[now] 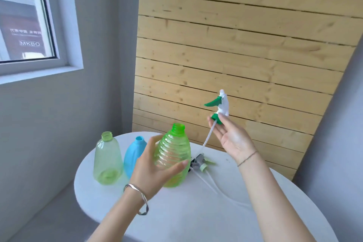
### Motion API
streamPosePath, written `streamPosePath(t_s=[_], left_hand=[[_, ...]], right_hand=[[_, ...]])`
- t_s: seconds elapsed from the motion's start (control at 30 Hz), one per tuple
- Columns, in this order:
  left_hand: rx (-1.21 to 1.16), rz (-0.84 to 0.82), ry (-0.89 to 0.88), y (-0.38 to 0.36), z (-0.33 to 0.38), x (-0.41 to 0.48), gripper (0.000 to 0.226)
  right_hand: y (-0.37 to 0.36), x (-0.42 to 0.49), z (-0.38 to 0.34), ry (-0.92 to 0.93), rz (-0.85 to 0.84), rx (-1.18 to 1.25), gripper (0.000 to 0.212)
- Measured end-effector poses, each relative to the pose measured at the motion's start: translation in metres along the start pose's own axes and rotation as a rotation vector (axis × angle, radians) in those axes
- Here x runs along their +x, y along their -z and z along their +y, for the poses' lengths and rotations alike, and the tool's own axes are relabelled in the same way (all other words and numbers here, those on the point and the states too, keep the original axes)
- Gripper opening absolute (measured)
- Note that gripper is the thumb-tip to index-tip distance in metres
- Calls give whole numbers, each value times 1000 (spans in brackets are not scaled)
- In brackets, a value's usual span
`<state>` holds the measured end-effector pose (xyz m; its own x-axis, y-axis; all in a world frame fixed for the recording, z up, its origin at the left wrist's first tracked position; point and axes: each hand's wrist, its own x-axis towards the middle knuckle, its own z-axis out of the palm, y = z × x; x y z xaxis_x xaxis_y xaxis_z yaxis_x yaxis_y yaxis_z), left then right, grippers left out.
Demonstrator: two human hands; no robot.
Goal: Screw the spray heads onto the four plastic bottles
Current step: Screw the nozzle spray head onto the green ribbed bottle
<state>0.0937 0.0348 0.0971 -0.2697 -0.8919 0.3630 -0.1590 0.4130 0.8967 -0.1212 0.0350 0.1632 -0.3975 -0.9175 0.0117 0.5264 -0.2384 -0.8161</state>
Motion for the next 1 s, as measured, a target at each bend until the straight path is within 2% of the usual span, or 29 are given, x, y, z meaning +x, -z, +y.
streamPosePath(t_s=[0.17, 0.4, 0.57, 0.67, 0.77, 0.83, 1.0], left_hand=[[134, -78, 22, -6, -18, -35, 65], [271, -127, 53, 4, -27, -42, 59], [297, -144, 63, 6, -28, -49, 68], [274, -133, 63, 8, -26, -51, 70], [236, -129, 78, 15, -25, -54, 73], [212, -117, 88, 24, -26, -57, 73], [207, -110, 117, 55, -31, -64, 65]], right_hand=[[20, -59, 2, 215, 14, 125, 16], [16, -72, -3, 335, 20, 232, 14], [5, -74, 16, 323, 17, 164, 14], [-1, -77, 30, 294, -9, 37, 10], [-7, -84, 52, 187, -88, -163, 4], [-12, -88, 69, 122, -175, -254, 11], [-27, -93, 105, 31, -300, -273, 35]])
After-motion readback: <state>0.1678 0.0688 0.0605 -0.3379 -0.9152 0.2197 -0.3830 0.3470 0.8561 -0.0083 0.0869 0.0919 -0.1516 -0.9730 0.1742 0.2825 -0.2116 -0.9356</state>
